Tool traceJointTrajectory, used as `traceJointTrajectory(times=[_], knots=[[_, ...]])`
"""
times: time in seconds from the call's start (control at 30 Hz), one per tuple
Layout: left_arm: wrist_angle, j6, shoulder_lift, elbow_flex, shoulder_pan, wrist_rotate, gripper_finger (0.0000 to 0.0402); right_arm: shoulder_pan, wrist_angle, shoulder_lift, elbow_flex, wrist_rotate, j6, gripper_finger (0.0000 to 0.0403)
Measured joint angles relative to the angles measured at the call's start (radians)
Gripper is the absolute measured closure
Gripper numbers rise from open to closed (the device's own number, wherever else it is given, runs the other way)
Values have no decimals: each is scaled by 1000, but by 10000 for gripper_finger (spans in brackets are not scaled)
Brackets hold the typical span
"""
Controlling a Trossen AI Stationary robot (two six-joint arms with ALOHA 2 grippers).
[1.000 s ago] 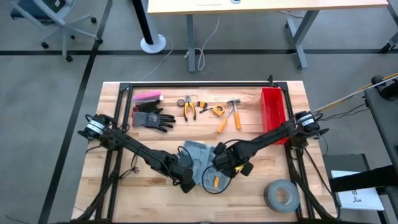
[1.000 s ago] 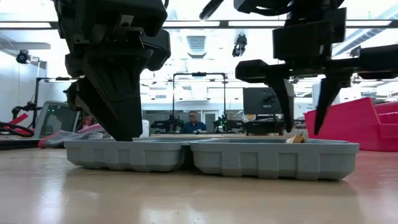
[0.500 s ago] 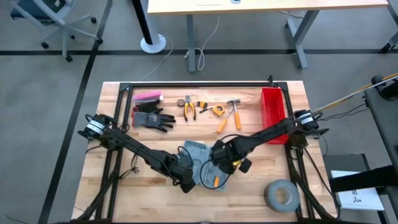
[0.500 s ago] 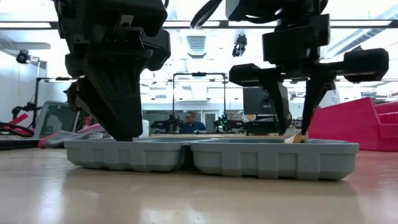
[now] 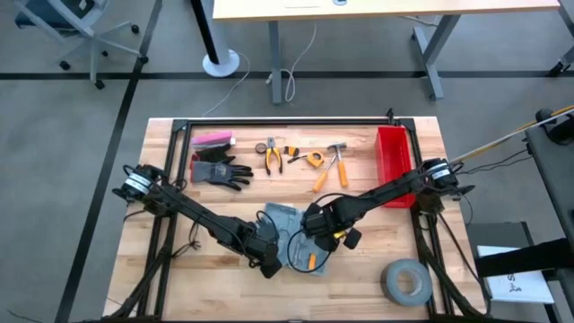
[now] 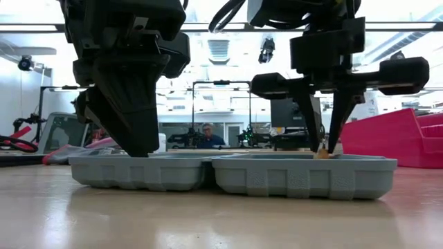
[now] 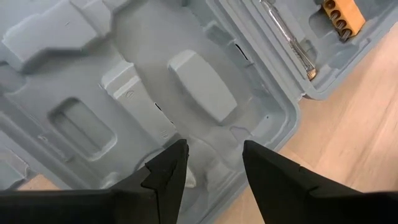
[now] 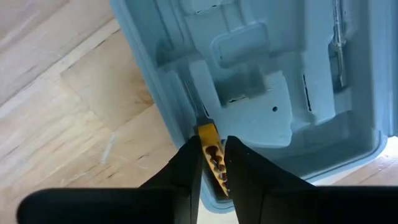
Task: Prefit tool cases
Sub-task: Remove the top screwdriver bit set from the pre-fit tool case
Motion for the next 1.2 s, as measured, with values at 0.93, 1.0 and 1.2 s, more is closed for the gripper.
traceJointTrajectory(times=[0.93,1.0,1.2], knots=[[12,6,0,0,0,1,237,-13,-5,47,-1,3,-16,395],[11,6,0,0,0,1,237,-13,-15,41,8,19,-13,398],[15,3,0,0,0,4,237,-14,-68,1,58,68,19,399]])
